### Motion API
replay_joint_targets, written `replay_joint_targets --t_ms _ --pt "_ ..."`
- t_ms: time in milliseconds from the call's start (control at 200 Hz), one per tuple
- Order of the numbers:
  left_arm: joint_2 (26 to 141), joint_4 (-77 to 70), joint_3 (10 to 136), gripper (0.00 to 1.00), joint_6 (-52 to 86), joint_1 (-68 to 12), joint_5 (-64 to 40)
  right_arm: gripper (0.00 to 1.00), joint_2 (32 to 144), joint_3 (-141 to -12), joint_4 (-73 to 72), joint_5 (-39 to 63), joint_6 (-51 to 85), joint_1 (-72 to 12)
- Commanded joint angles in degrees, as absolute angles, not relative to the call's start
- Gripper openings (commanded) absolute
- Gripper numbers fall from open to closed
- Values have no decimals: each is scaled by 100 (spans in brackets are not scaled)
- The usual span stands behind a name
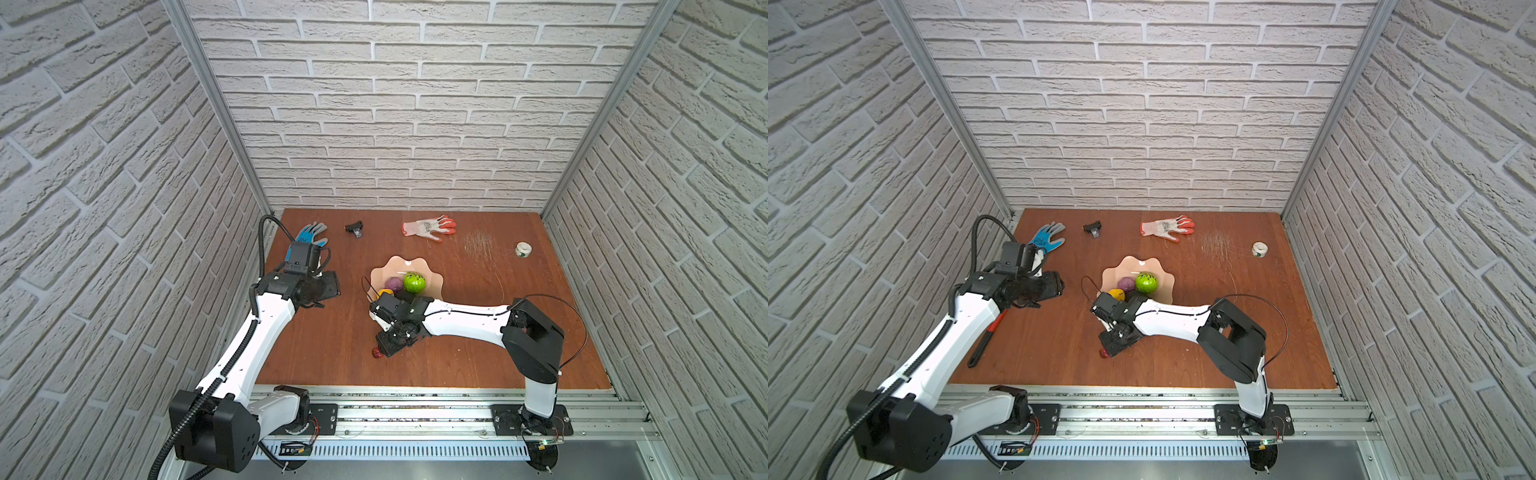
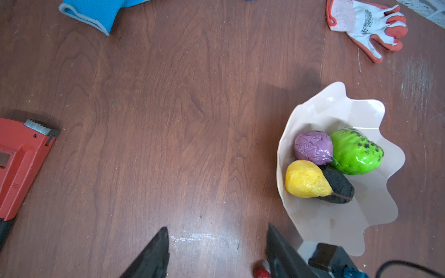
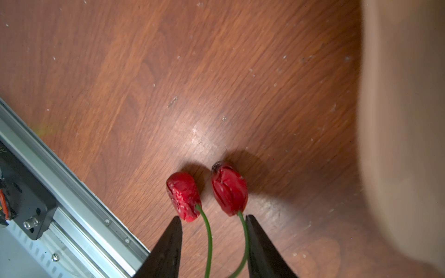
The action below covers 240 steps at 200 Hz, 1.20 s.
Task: Arrange fruit in a fruit bowl
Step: Pick up the fruits from the bottom-center of the table.
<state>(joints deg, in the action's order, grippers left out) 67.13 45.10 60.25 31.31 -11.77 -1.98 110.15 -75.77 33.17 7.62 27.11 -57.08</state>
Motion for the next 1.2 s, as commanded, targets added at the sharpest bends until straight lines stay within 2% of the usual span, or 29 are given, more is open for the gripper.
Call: replay_joint_targets --t_ms 0,250,395,540,575,615,1195 --pt "6751 4447 6007 64 3146 -1139 -209 43 11043 -7664 3296 803 2646 -5683" --pt "6774 4430 6021 64 3155 -1143 -226 33 11072 -7664 3295 829 2646 -5671" --pt "6749 4384 5971 64 3173 -1143 -268 22 11070 -7666 3321 823 2614 -5675" --pt "6733 4398 5950 64 3182 -1143 -277 21 11058 -7642 3349 833 2606 -5676" --pt "6737 4394 5951 64 3182 -1143 -272 12 11048 -7638 3348 842 2602 -5674" --pt "6737 4387 5951 64 3182 -1143 -273 9 11038 -7638 3361 836 2593 -5676" --pt "6741 4326 5863 64 3190 -1141 -292 6 10634 -7596 3501 946 2496 -5673"
